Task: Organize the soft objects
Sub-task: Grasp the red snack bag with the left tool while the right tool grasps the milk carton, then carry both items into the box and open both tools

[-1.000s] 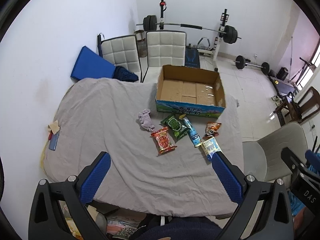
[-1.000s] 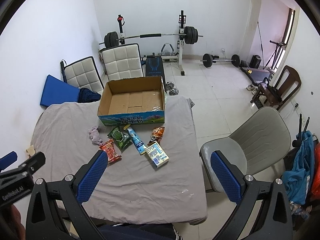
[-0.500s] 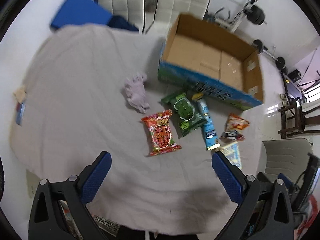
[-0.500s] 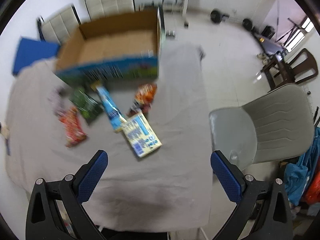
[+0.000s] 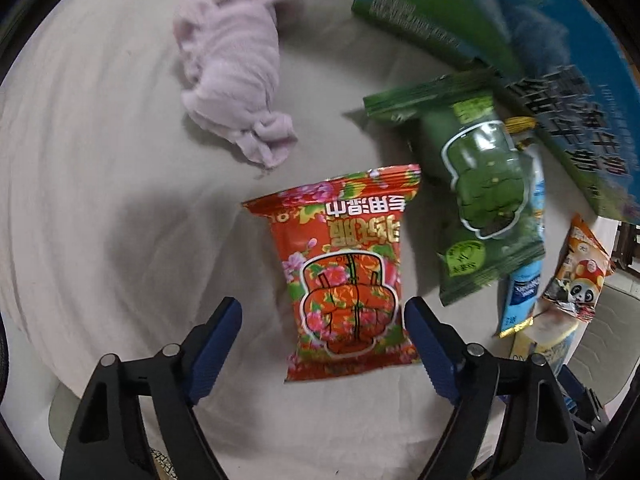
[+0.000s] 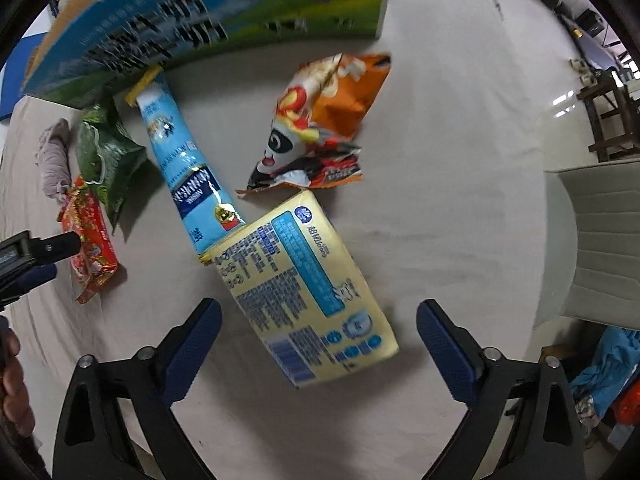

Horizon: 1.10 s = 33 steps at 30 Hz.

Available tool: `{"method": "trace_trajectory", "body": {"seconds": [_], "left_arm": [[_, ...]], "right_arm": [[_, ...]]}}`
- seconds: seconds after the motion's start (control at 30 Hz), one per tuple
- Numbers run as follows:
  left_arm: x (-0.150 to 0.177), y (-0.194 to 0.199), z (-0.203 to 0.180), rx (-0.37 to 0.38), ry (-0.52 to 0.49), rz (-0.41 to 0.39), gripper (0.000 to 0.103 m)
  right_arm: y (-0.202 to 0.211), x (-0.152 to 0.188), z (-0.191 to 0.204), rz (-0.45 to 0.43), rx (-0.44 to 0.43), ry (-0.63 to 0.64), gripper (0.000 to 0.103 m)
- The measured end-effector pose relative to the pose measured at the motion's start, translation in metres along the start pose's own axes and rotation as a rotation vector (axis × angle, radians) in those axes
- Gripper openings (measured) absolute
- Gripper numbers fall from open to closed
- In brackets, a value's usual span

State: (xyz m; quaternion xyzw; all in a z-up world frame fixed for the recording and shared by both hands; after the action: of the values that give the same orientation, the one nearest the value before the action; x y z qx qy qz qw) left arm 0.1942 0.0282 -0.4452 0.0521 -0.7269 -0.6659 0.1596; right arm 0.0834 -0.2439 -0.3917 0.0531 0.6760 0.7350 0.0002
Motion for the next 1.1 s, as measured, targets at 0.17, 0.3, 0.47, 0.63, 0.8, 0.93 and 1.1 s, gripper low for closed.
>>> {"method": "trace_trajectory", "body": {"seconds": [0.17,0.3,0.47,0.63,0.8,0.93,1.1], "left_arm": [[0.006,-0.011,-0.006,0.014,-0.031,-0.003,0.051],[0.02,-0.011,-0.011,-0.033,-0.084,-0.053,0.044],[0.063,-0.006,-0.011,-0.105,-0.135,-0.11,0.043],[0.122,0.003,-0.02,-0.137,-0.189,-0.166,0.043],[0.169,0.037,-0.049,-0.102,-0.237,-0.224,0.043],[0.198,0.07,-0.075,-0.068,-0.277,-0.291,0.043],[0.189,0.128,-0.097,0.001,-0.306,-0.34,0.043]], "right_arm": [[-0.027,-0.001,0.003,0.048,-0.001,0.022,0.085],[-0.042,0.0,0.003,0.063,0.007,0.018,0.08],[-0.041,0.013,0.011,0.077,-0.003,-0.018,0.074],[-0.045,0.038,0.016,0.08,-0.014,-0.039,0.069],[-0.032,0.061,0.028,0.053,-0.083,-0.033,0.067],[-0.008,0.076,0.036,-0.001,-0.111,0.003,0.067],[0.052,0.074,0.027,-0.066,-0.14,0.026,0.066]]}}
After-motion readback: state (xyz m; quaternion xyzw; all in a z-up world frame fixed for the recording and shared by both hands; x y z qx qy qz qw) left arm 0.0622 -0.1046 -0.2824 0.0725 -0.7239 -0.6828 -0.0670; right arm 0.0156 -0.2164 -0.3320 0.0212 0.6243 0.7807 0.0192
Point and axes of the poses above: each gripper's, at about its wrist camera, not at the fingertips, and y roughly against the way its jaws point, z to its left, x to its underside, the point moved 5 cm from there along -y, roughly the way its jaws point, and after that the axes turned 4 degrees about y, right-handed, at the moved point
